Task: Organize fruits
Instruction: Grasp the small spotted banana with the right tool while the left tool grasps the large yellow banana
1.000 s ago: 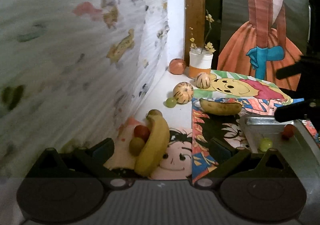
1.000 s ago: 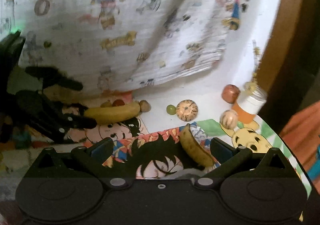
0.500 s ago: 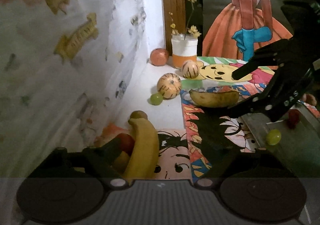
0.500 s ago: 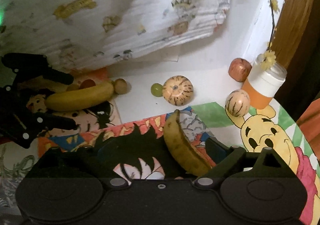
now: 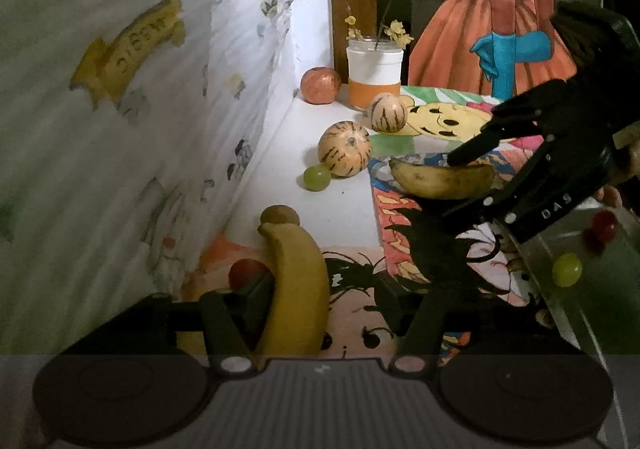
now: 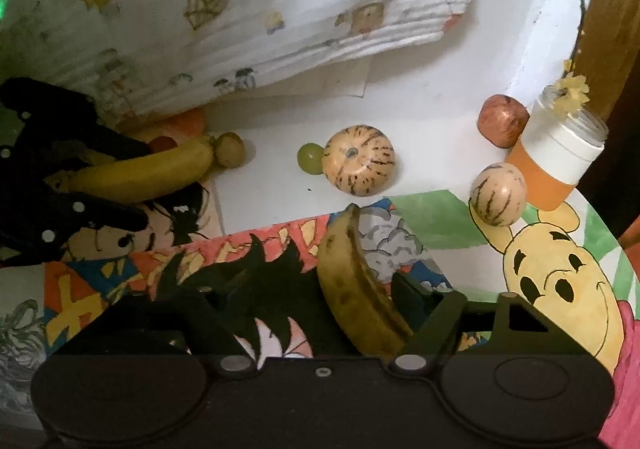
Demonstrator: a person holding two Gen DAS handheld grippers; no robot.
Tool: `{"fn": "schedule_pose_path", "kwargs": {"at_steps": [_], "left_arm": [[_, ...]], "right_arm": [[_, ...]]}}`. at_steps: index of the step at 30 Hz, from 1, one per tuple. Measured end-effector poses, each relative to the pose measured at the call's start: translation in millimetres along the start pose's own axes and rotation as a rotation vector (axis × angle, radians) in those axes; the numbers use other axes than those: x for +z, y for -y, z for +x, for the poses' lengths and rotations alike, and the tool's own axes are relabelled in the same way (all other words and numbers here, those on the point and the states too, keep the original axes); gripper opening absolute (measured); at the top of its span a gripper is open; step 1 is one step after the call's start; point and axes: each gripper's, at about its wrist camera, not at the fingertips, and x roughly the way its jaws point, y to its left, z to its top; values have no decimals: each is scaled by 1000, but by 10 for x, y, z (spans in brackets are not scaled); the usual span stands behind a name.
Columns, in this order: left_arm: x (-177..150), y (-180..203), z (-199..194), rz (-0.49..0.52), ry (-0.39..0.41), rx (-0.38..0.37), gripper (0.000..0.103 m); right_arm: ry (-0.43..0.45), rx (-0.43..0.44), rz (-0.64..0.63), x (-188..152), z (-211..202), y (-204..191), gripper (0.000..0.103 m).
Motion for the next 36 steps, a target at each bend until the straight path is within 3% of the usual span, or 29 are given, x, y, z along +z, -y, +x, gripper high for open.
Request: {"fn": "schedule_pose_path", "kwargs": {"at_steps": [2, 6, 9, 14, 20, 25, 36], "left_arm": [[13, 34, 11, 25, -13, 16, 59], [36, 67, 19, 42, -30, 48, 51], [52, 51, 14, 24, -37, 56, 47], [77, 36, 10, 12, -50, 58, 44], [120, -15, 18, -7, -77, 28, 46], [140, -8, 38, 7, -90, 7, 55], [141, 125, 87, 108, -113, 65, 50]], "right_arm": [[-4, -4, 14, 2, 42, 26, 67], [13, -7, 42, 26, 26, 28, 45], [10, -35, 55, 54, 20, 4, 38], [23, 46, 75, 78, 19, -112, 36], [35, 150, 176, 151, 53, -204, 36], [39, 134, 181, 118, 64, -264, 36], [27, 66, 161, 18, 144, -335, 37]]}}
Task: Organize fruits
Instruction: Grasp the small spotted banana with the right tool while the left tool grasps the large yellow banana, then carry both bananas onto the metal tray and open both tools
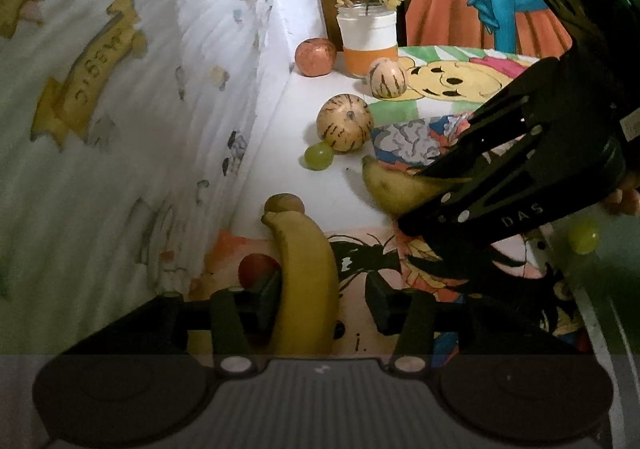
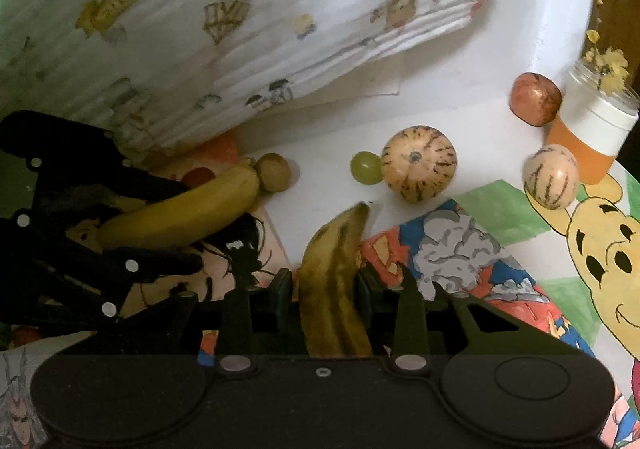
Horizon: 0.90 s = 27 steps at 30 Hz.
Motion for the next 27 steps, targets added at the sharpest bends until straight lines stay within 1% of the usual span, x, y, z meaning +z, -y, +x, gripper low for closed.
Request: {"fn": "schedule_pose_path", "kwargs": {"at_steps": [2, 4, 6, 8, 13, 16, 21, 27], "left_arm": [[10, 33, 12, 17, -6, 16, 49], [21, 78, 26, 41, -13, 34, 48], [23, 129, 35, 72, -20, 69, 39], [25, 150, 31, 85, -27, 97, 35], [46, 98, -6, 30, -60, 74, 34], [43, 52, -70, -35, -80, 11, 34], [5, -96, -173, -217, -132, -162, 34], [-111, -241, -223, -400, -136, -260, 34]], "right_arm": [[4, -6, 8, -5, 7, -1, 36], [11, -20, 23, -9, 15, -11, 33], [11, -27, 53, -11, -4, 4, 32], [6, -23, 103, -19, -30, 24, 32], [-11, 11, 215, -79, -130, 52, 32], [-10, 38, 280, -147, -197, 66, 31], [37, 84, 378, -258, -382, 83, 31], [83, 115, 436, -379, -703, 21, 31]]}}
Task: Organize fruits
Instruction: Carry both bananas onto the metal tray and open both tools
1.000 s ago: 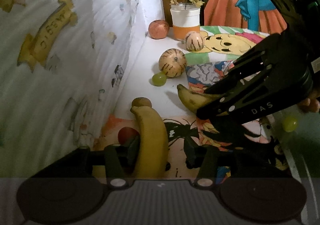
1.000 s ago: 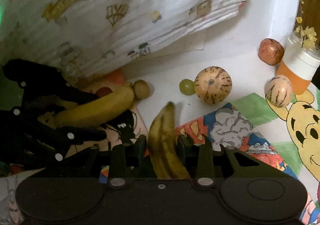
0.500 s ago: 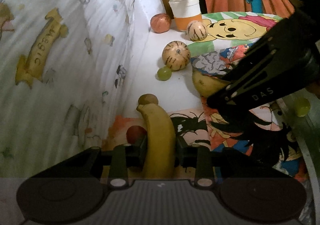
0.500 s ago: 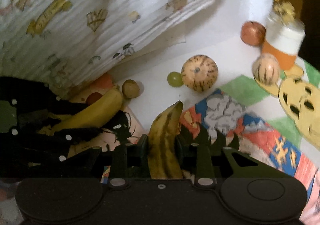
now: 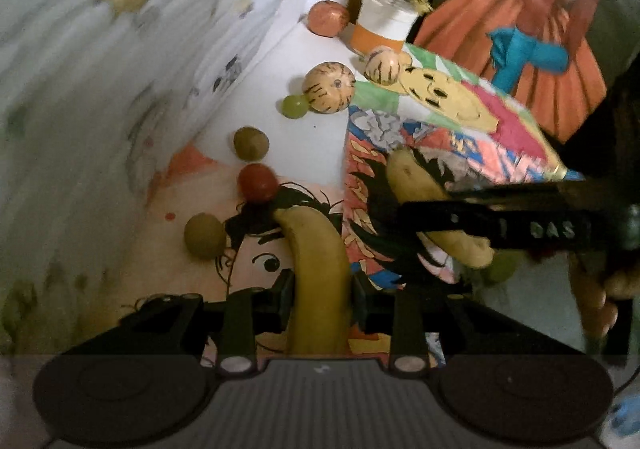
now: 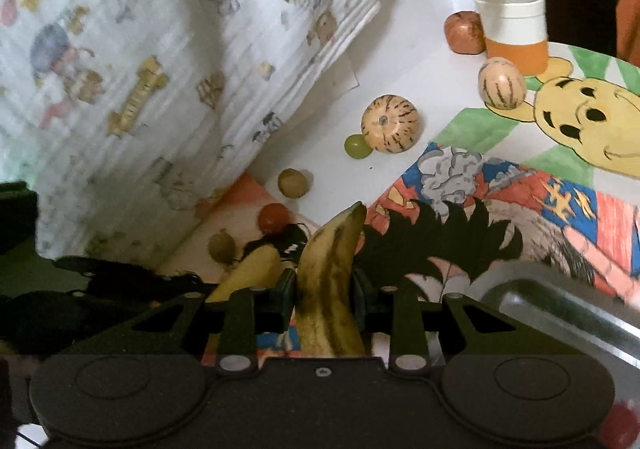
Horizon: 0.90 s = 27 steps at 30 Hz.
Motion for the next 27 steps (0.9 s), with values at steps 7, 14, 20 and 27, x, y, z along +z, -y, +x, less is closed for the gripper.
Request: {"fn": "schedule_pose_path", "kwargs": {"at_steps": [7, 14, 20, 27], "left_arm": [[-92, -59, -153, -99, 34, -51, 34], [-158, -18, -298, -162, 63, -108, 34], [-176, 364, -307, -130, 92, -185, 34], [-253, 893, -150, -84, 100, -267, 34]], "right_arm": [[54, 13, 34, -128, -362, -34, 32], [122, -10, 62, -270, -753, 122, 32], [196, -95, 99, -399, -1181, 361, 31], [238, -218, 136, -664, -1506, 571, 32]]}}
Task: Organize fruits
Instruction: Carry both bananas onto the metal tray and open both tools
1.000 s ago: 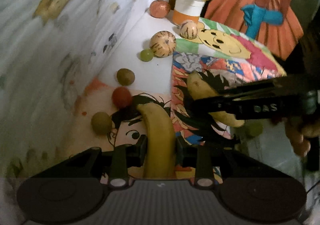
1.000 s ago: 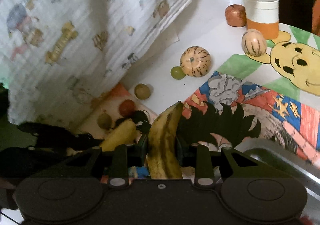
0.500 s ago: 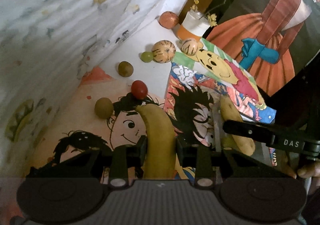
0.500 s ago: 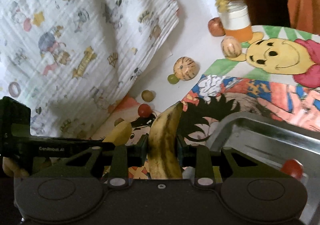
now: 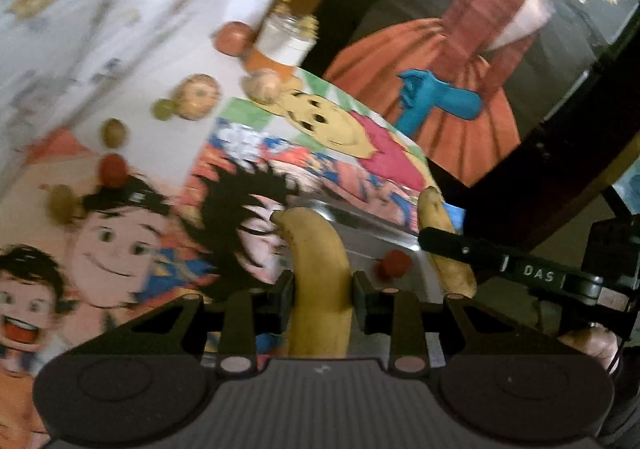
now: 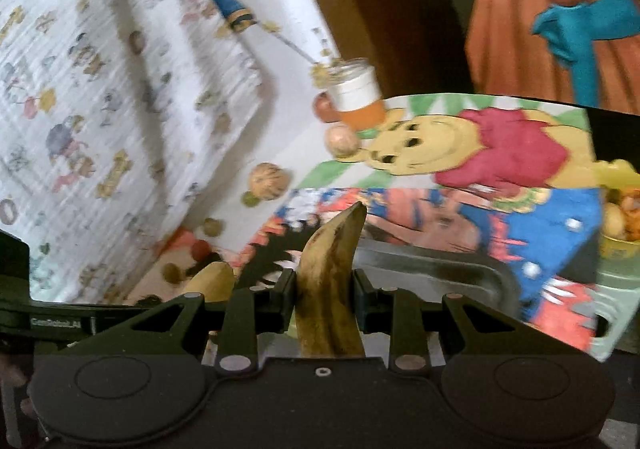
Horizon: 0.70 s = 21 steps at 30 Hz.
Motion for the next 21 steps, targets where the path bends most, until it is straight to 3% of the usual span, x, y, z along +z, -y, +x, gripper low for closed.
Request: {"fn": "schedule_pose_path", "kwargs": {"at_steps": [9, 21], "left_arm": [[-244, 334, 319, 76, -59, -48, 34], [-401, 580, 582, 255, -95, 42, 34]], "right_arm": [[20, -132, 73, -348, -42, 223, 31], [4, -231, 149, -521, 170, 278, 32]]}}
